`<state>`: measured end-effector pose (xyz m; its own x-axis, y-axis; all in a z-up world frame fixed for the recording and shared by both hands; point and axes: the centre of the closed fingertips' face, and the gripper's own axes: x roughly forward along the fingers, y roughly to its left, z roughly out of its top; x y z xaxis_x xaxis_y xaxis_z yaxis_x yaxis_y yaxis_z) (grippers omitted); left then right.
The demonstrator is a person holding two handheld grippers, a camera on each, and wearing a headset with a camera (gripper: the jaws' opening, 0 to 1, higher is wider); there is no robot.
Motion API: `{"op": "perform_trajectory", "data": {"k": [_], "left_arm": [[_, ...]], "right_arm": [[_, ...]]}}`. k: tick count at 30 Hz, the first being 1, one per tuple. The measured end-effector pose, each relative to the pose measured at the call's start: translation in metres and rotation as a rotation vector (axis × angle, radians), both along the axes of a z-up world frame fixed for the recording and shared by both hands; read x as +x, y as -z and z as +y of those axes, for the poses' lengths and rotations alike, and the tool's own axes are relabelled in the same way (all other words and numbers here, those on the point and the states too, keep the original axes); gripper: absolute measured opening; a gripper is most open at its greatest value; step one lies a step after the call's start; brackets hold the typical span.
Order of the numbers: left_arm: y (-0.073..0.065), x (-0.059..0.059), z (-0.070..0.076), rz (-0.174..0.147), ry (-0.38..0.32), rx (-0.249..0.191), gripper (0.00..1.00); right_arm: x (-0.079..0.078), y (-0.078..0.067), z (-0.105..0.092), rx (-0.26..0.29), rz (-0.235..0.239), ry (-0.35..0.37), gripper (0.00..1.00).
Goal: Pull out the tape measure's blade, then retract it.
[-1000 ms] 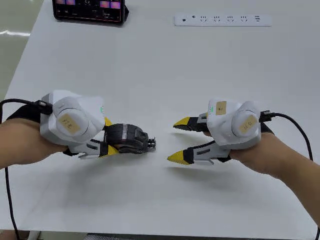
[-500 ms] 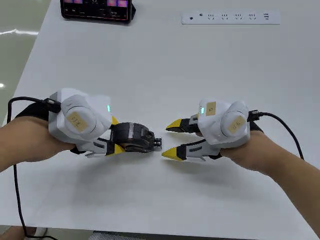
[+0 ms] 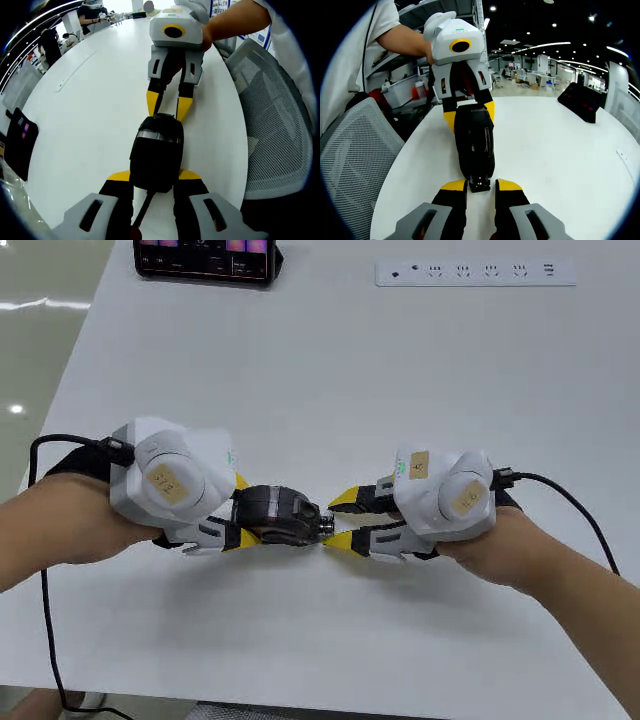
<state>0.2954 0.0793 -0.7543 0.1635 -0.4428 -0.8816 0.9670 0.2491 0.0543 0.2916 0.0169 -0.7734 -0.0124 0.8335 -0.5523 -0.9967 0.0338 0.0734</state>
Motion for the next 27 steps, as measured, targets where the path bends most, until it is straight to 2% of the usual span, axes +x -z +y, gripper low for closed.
{"op": "perform_trajectory", "data": {"k": [15, 23, 25, 27], "left_arm": [[0.0004, 0.0001, -0.0001, 0.002, 0.003, -0.004, 0.25], [0.0003, 0.0002, -0.0003, 0.001, 0.003, -0.005, 0.25], [0.0000, 0.0001, -0.0005, 0.002, 0.003, -0.006, 0.25], [-0.0002, 0.0002, -0.0006, 0.002, 0.003, -0.006, 0.25]], "right_arm": [[-0.0020, 0.0031, 0.0038, 0.018, 0.004, -0.018, 0.13], [-0.0023, 0.0026, 0.0038, 0.027, 0.025, -0.009, 0.12], [-0.0020, 0.0024, 0.0039, 0.022, 0.007, -0.018, 0.11], [-0.0020, 0.0023, 0.0034, 0.022, 0.015, -0.014, 0.11]]}}
